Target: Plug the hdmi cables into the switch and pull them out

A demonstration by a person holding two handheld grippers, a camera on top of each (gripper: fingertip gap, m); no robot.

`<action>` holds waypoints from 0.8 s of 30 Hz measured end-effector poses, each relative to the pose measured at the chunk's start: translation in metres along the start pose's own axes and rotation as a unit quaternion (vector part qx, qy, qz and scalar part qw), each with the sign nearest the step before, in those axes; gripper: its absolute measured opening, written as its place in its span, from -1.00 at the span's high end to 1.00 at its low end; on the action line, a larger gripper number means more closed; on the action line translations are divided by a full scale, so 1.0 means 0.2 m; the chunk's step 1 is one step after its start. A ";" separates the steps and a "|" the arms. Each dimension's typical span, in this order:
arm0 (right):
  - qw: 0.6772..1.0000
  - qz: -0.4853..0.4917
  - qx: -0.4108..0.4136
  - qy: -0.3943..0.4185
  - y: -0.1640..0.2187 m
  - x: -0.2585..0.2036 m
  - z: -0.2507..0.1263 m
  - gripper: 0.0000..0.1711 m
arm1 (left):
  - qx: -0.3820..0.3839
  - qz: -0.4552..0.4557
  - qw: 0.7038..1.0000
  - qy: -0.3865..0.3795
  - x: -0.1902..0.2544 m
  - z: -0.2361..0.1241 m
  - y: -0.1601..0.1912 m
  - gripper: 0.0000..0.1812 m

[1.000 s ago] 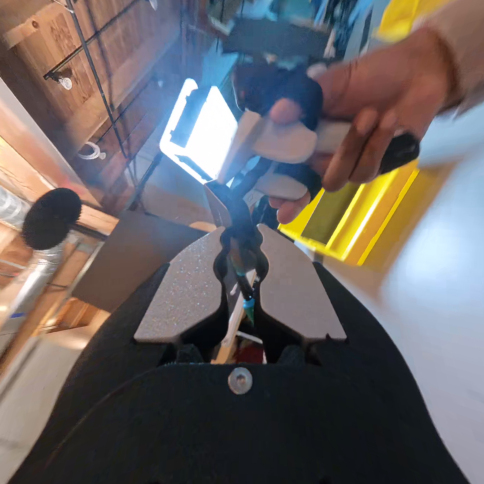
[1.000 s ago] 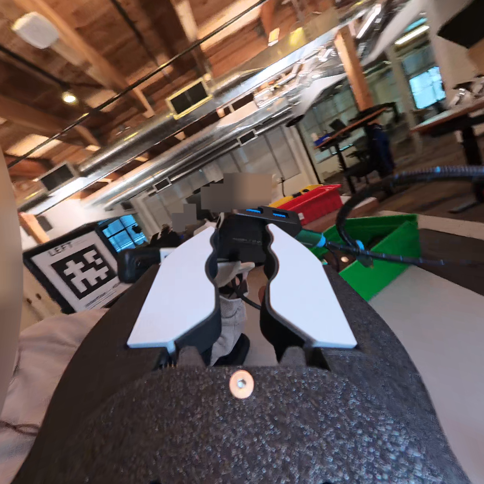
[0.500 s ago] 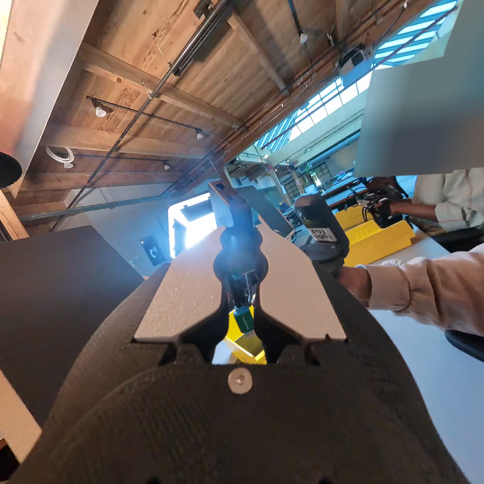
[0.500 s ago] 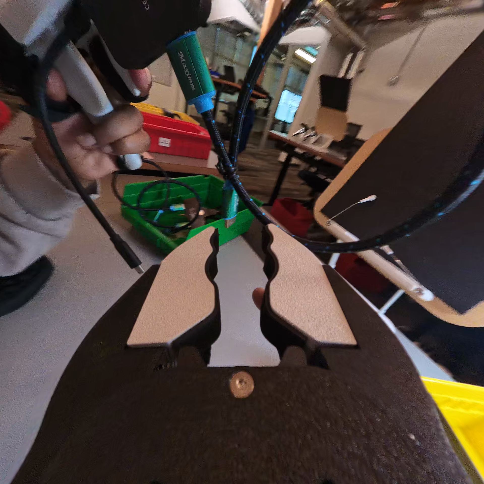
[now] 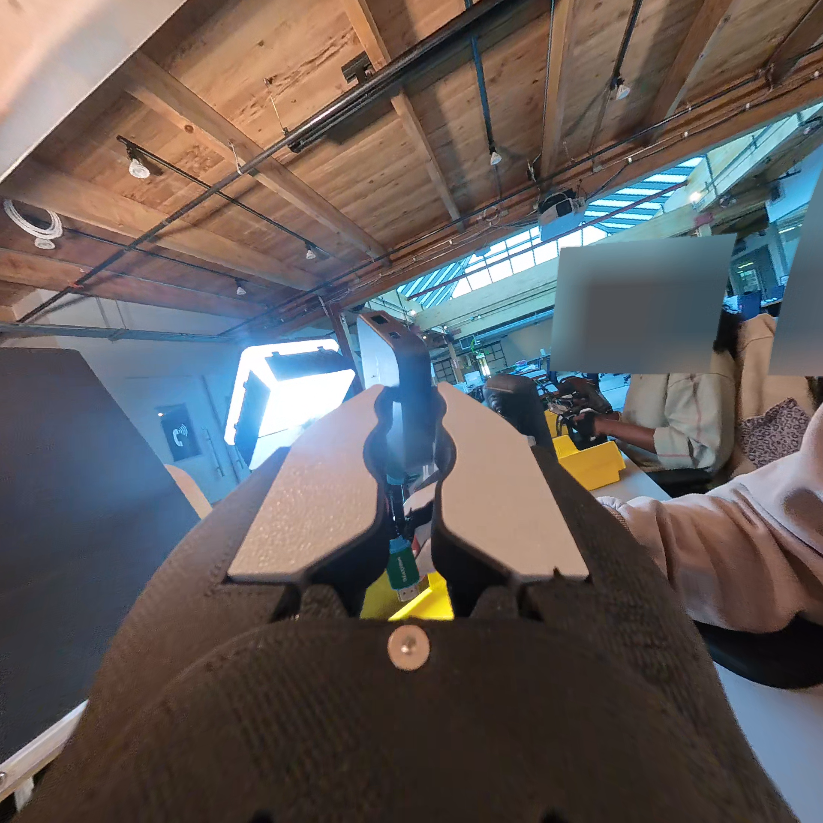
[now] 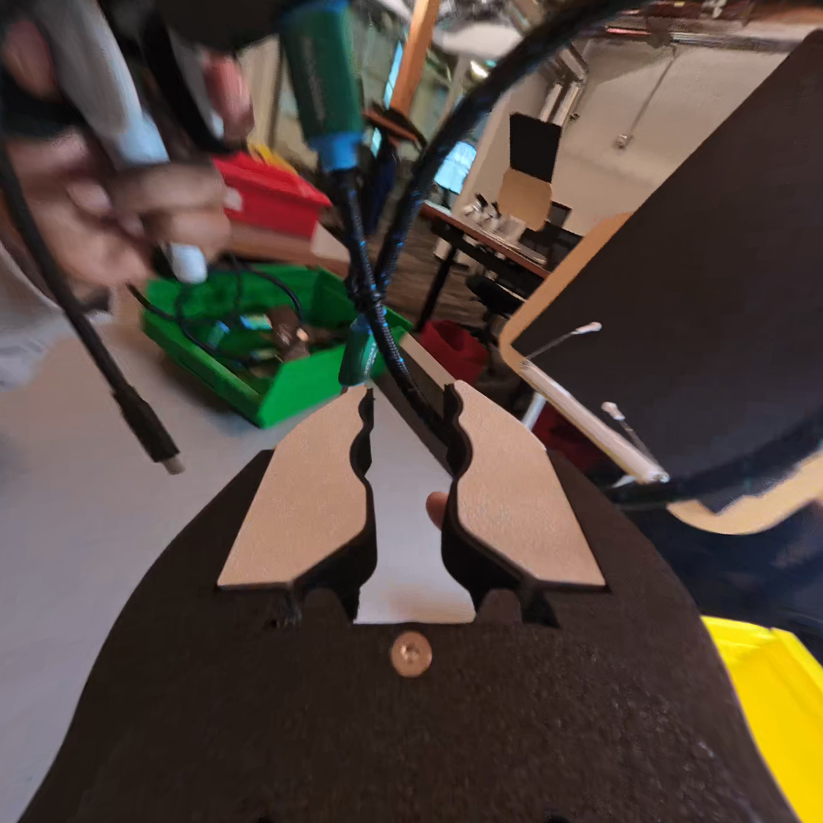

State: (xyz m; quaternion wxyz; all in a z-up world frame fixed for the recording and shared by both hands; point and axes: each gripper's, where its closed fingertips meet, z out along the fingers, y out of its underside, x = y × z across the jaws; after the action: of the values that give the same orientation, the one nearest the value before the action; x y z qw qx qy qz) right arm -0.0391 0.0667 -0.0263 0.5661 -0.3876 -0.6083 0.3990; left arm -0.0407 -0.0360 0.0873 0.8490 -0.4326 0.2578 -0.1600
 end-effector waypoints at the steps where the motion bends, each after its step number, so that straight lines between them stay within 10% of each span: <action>1: 0.998 -0.053 -0.026 0.029 0.03 0.01 0.01 0.64 | -0.003 -0.001 1.000 0.001 0.01 0.01 0.02 0.82; 14: 0.918 -0.305 -0.104 0.229 0.02 0.29 -0.13 0.85 | -0.150 -0.075 0.985 -0.046 -0.18 -0.08 0.23 0.67; 24: 0.858 -0.439 -0.117 0.239 0.04 0.32 -0.15 0.84 | -0.298 -0.051 0.953 -0.011 -0.09 -0.11 0.45 0.57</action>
State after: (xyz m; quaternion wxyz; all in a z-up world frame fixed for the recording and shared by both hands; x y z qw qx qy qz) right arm -0.0121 0.1297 -0.0073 0.7608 -0.2272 -0.6040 -0.0696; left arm -0.0637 0.0107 0.0096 0.6749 -0.6802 0.2624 -0.1140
